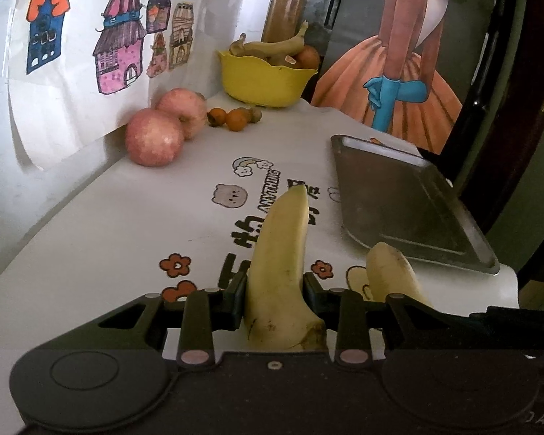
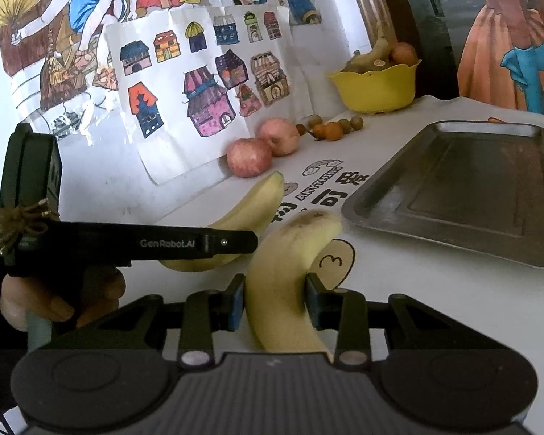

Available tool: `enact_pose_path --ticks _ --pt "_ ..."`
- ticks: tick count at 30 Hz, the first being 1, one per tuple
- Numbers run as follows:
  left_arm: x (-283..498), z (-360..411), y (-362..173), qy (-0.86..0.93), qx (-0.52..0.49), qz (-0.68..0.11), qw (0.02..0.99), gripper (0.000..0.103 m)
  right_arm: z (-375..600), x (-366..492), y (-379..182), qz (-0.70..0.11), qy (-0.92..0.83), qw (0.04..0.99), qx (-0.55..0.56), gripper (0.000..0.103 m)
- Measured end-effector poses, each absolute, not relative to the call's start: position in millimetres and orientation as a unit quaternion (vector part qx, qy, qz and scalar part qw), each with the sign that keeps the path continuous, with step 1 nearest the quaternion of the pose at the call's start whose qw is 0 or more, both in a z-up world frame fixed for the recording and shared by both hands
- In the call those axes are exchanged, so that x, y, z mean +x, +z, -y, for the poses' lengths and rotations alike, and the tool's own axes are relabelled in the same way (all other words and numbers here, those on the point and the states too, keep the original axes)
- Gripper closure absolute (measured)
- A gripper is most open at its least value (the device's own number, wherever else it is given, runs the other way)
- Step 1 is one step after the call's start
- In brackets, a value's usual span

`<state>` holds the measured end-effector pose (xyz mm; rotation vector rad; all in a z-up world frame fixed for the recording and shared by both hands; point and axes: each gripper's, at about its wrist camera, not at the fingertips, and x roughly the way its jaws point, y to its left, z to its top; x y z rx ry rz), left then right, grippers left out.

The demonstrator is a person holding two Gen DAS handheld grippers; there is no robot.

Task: Organize fruits
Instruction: 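Carry both bananas over the metal tray and lower them in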

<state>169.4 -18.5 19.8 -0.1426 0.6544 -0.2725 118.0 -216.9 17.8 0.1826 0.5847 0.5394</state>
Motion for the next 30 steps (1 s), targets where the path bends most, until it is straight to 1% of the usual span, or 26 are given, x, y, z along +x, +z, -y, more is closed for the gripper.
enact_pose_path --ticks 16,23,30 --pt "187.9 49.7 45.4 -0.153 -0.086 -0.288 0.941 0.069 242.9 113.4 25.6 -0.254 0.254 0.925 0.127 0.065" --pt "211.7 74.0 56.0 -0.164 -0.090 -0.273 0.944 0.069 271.6 116.0 40.3 -0.219 0.230 0.937 0.142 0.065" --pt "243.2 105.5 60.2 -0.178 -0.081 -0.266 0.944 0.069 308.6 139.1 53.3 -0.194 0.180 0.953 0.147 0.065"
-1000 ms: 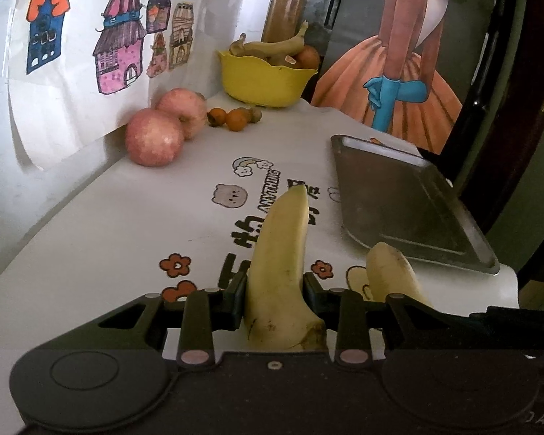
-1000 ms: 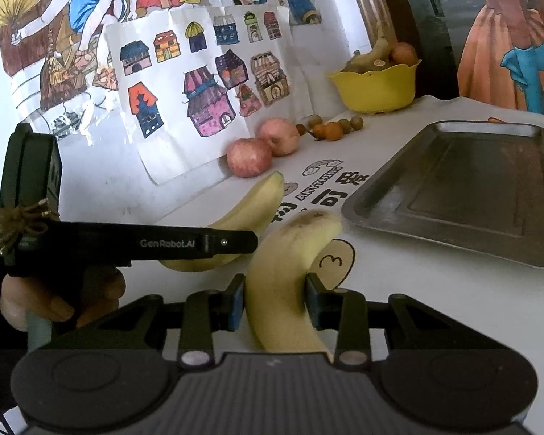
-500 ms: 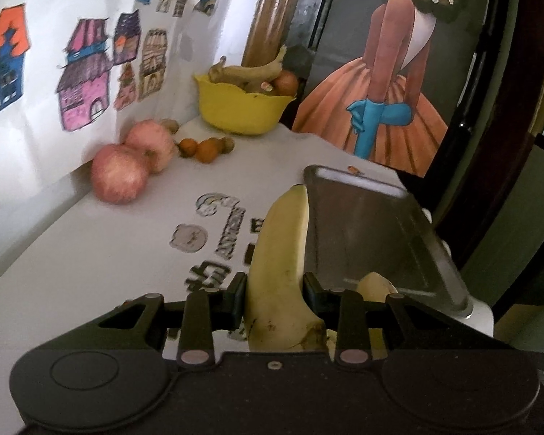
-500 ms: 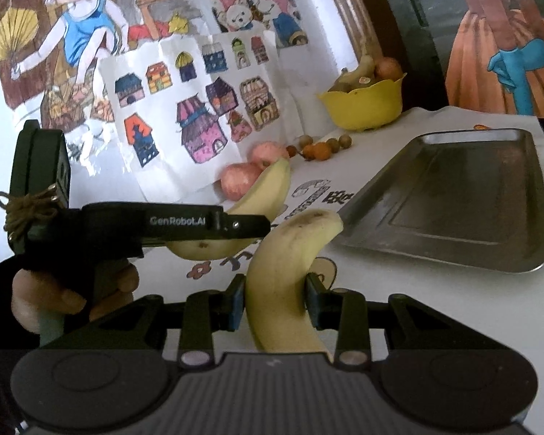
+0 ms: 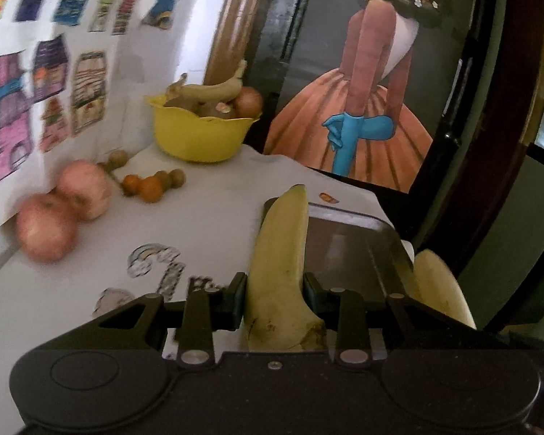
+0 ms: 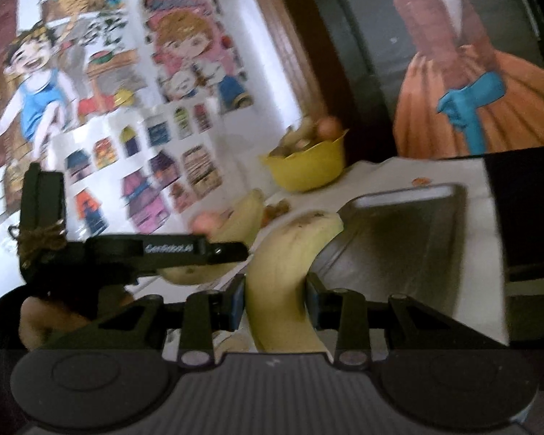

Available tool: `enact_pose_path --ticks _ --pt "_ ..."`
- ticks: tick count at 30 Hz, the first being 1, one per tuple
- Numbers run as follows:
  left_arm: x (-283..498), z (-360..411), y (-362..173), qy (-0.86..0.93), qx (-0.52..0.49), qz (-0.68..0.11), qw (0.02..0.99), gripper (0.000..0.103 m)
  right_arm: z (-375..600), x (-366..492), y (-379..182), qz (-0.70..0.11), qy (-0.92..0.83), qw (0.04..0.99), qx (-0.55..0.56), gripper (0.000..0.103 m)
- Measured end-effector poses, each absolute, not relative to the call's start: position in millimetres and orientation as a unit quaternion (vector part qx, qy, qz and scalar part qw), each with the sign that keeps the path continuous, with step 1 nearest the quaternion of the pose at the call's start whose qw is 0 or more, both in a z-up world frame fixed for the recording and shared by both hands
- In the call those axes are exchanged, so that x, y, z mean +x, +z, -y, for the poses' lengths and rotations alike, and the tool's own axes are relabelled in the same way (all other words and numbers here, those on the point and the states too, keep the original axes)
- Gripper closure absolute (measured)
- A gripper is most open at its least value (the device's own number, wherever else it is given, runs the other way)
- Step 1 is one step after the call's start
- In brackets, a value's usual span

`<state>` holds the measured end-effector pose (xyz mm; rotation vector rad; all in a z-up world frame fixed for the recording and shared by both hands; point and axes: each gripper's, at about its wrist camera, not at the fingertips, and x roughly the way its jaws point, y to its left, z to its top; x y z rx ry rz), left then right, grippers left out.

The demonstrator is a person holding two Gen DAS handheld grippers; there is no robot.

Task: Organize fruits
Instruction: 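Carry both bananas over the metal tray and lower them in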

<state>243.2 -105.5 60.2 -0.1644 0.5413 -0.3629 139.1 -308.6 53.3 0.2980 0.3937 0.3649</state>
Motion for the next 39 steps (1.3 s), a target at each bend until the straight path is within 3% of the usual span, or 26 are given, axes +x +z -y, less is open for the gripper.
enact_pose_path --ticks 23,39 --pt "361.5 167.2 31.3 -0.192 -0.065 -0.328 0.923 0.069 357.3 264.8 43.7 -0.262 0.116 0.952 0.112 0.065" --pt "379.8 175.2 21.2 -0.189 -0.063 -0.345 0.917 0.069 353.4 296.5 28.4 -0.294 0.098 0.948 0.072 0.064"
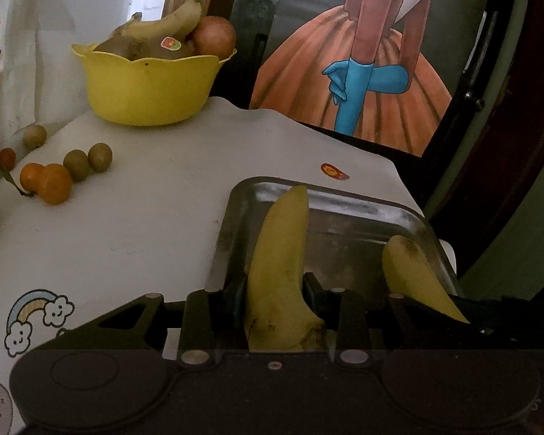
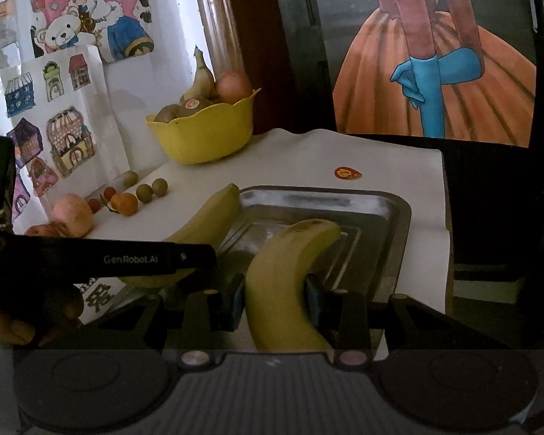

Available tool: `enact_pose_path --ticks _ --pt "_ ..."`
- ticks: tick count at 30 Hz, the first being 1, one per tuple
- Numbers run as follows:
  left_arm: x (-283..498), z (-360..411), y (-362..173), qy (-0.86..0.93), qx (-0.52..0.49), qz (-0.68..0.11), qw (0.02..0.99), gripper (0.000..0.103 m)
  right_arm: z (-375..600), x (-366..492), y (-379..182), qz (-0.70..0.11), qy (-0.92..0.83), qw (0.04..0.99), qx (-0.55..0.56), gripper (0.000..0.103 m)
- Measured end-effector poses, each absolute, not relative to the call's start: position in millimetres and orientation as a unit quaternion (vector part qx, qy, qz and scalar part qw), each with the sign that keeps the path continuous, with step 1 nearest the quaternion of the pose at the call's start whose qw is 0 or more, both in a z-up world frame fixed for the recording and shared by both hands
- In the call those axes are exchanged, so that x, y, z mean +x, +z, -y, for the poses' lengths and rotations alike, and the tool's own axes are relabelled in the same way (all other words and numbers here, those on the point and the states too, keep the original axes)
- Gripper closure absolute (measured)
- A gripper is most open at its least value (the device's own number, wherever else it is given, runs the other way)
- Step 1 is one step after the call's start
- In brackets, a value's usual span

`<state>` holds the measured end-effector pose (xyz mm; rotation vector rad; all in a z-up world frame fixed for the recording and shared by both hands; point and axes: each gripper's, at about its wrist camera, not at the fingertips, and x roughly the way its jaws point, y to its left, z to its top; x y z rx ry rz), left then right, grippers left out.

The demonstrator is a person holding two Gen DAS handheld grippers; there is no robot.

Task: Organize fruits
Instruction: 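Carry both bananas over the metal tray and lower them in, then open both tools to release the bananas and withdraw from the tray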

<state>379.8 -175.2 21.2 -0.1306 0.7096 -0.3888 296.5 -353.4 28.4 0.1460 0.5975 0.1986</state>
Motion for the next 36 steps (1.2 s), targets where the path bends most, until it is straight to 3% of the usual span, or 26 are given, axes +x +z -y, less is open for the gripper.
enact_pose_path --ticks 5,7,10,12,16,18,23,26,36 --pt "378.4 175.5 22.0 -0.187 -0.063 -0.339 0.920 0.067 350.0 296.9 26.5 -0.296 0.093 0.949 0.060 0.063" --pt "377.0 174.8 23.8 -0.186 -0.066 -0.336 0.921 0.062 348.0 296.9 25.0 -0.298 0.091 0.949 0.056 0.062" --pt "373.0 172.6 25.2 -0.186 -0.069 -0.336 0.921 0.058 345.2 291.8 26.0 -0.285 0.088 0.953 0.049 0.054" --pt "368.6 169.7 28.5 -0.186 -0.075 -0.331 0.922 0.052 343.0 286.0 28.6 -0.272 0.087 0.957 0.042 0.043" --pt "352.7 160.8 40.8 -0.176 -0.081 -0.306 0.932 0.028 341.0 270.1 35.6 -0.251 0.086 0.963 0.044 0.028" --pt "342.0 153.5 49.1 -0.171 -0.081 -0.290 0.938 0.022 340.2 260.3 40.8 -0.238 0.084 0.967 0.046 0.020" --pt "311.0 128.1 65.2 -0.158 -0.090 -0.259 0.949 0.003 334.7 226.8 57.9 -0.198 0.075 0.976 0.044 0.007" --pt "289.2 112.3 73.8 -0.150 -0.088 -0.239 0.955 0.001 328.7 203.7 68.4 -0.170 0.070 0.982 0.040 0.000" --pt "206.1 51.0 85.5 -0.125 -0.082 -0.205 0.967 0.001 305.0 123.9 83.2 -0.134 0.072 0.988 0.040 0.000"
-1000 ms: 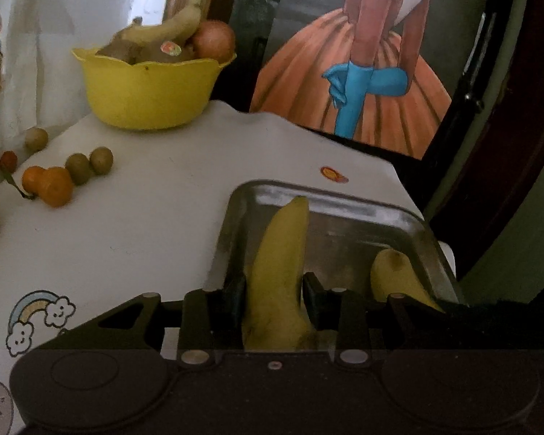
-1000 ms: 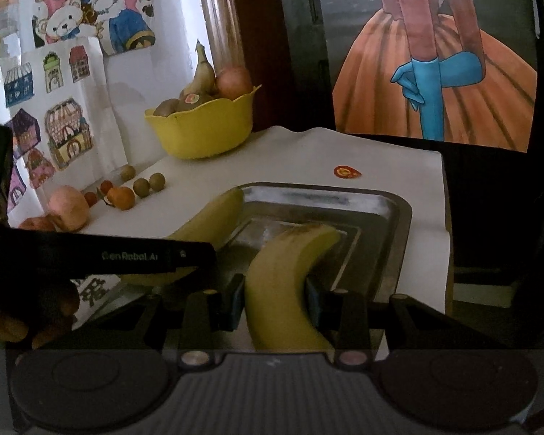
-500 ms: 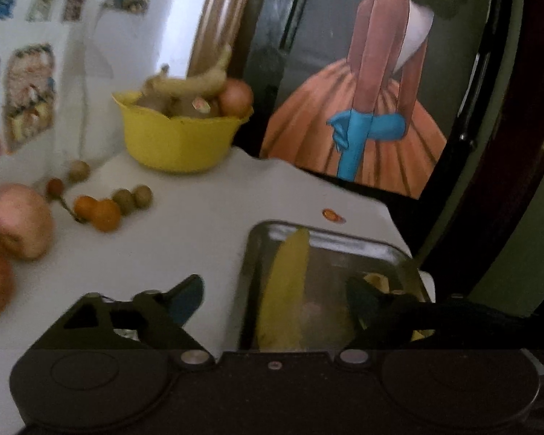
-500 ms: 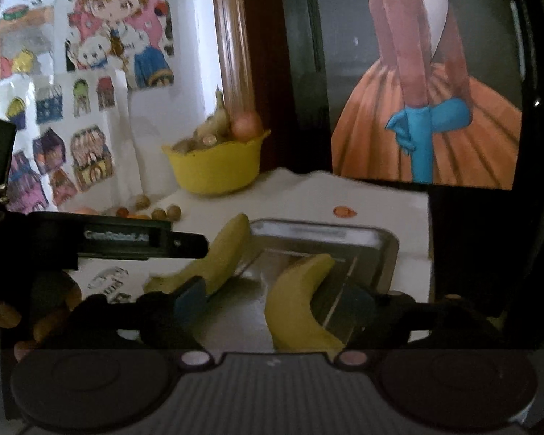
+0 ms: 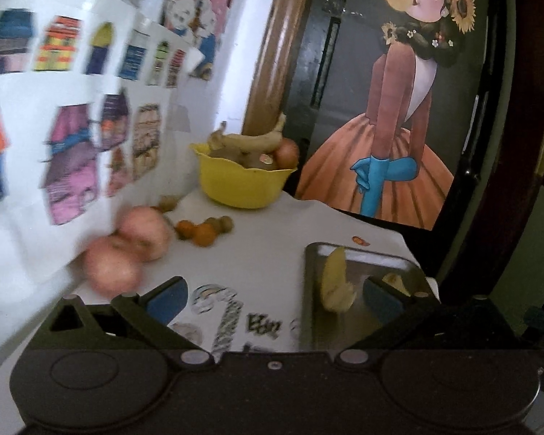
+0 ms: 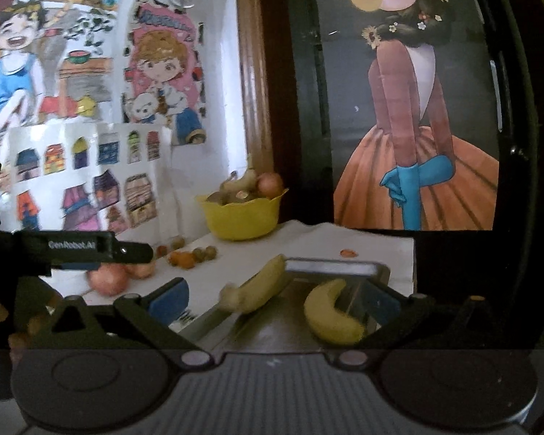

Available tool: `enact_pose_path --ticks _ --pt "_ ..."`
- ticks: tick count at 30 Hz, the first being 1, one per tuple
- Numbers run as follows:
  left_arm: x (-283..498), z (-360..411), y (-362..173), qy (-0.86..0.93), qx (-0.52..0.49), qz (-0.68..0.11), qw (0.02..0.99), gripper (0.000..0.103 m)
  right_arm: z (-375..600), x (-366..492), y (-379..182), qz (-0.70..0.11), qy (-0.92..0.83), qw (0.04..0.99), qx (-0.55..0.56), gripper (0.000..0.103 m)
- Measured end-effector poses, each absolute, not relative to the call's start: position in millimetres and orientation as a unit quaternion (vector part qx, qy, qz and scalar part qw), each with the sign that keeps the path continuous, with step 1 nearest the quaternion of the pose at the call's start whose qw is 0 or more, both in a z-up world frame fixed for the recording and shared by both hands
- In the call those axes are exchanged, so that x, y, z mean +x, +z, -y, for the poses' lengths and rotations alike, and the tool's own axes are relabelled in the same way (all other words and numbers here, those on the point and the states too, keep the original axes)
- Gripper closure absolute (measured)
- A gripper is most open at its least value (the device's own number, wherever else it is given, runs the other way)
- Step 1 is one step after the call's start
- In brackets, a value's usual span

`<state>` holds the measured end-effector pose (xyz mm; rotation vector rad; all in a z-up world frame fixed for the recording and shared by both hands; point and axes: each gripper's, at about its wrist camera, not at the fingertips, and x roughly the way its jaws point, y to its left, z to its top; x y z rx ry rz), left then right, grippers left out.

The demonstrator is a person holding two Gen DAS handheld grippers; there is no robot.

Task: Organize fruits
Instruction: 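Open both tools to release the bananas and withdraw from the tray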

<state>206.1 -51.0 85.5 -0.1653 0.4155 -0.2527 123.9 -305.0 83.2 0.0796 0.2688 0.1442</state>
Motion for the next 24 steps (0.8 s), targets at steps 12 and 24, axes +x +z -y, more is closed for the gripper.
enact_pose_path --ticks 12,24 --pt "143.5 -0.5 63.3 -0.098 -0.070 -0.223 0.967 0.001 275.8 59.5 62.1 -0.184 0.052 0.980 0.060 0.000" --pt "126.7 -40.2 34.1 -0.048 -0.073 -0.267 0.960 0.001 243.0 45.7 39.4 -0.252 0.050 0.965 0.050 0.000"
